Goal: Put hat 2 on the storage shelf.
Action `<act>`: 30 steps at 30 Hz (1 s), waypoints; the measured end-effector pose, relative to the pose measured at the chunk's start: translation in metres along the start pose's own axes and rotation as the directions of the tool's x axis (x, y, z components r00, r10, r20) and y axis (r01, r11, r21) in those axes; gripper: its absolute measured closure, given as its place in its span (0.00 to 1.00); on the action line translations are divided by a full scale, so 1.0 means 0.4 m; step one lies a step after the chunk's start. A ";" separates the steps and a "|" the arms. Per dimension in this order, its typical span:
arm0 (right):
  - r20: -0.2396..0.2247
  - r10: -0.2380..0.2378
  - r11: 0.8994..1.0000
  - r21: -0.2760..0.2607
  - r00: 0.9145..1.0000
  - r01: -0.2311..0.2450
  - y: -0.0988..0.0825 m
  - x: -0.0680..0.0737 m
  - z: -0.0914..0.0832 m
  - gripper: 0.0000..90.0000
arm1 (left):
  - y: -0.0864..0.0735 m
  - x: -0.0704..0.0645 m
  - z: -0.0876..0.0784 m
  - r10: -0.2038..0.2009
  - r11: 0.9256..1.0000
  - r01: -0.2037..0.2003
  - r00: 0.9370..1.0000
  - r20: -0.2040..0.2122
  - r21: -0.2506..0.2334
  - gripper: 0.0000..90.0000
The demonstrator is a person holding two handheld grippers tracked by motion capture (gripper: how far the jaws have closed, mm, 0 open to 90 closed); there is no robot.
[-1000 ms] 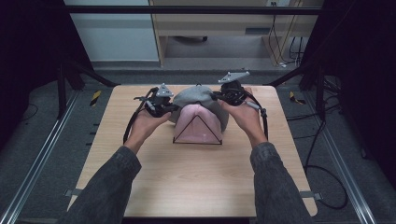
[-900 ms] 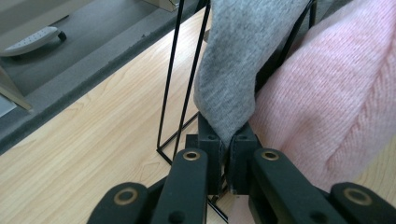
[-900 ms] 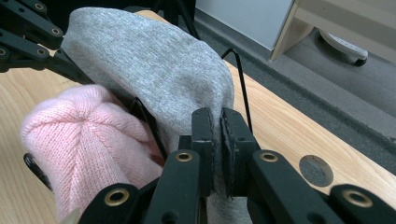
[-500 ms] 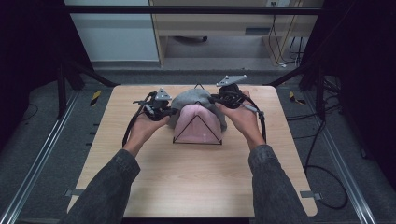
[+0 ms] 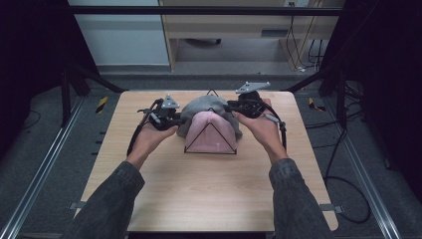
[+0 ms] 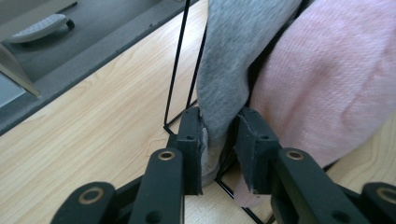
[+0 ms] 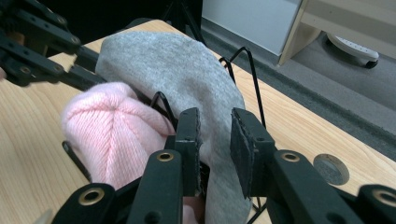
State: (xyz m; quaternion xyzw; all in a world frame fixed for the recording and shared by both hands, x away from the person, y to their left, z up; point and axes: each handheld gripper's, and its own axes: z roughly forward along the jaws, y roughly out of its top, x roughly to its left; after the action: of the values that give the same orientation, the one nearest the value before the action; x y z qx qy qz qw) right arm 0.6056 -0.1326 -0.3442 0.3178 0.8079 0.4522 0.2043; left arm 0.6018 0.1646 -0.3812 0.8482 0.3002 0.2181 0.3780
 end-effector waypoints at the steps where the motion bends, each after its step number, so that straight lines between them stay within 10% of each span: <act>1: 0.002 0.002 1.000 0.003 1.000 -0.002 -0.002 0.000 -0.002 0.80 | 0.001 -0.001 -0.005 0.011 1.000 -0.010 1.000 -0.004 0.002 0.78; 12: 0.016 0.026 0.999 -0.032 1.000 -0.026 0.003 -0.003 -0.049 0.74 | 0.015 0.001 -0.058 0.003 1.000 -0.003 0.999 -0.047 0.007 0.64; 30: 0.070 0.061 0.997 -0.050 0.996 -0.058 0.019 0.048 -0.099 0.21 | 0.044 -0.075 -0.148 0.008 1.000 -0.007 1.000 0.011 -0.023 0.17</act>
State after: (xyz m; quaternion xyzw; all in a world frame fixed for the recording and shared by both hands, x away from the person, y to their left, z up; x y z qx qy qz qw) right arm 0.5700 -0.1401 -0.3183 0.3527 0.7791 0.4658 0.2273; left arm 0.5506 0.1652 -0.3352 0.8462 0.2924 0.2180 0.3886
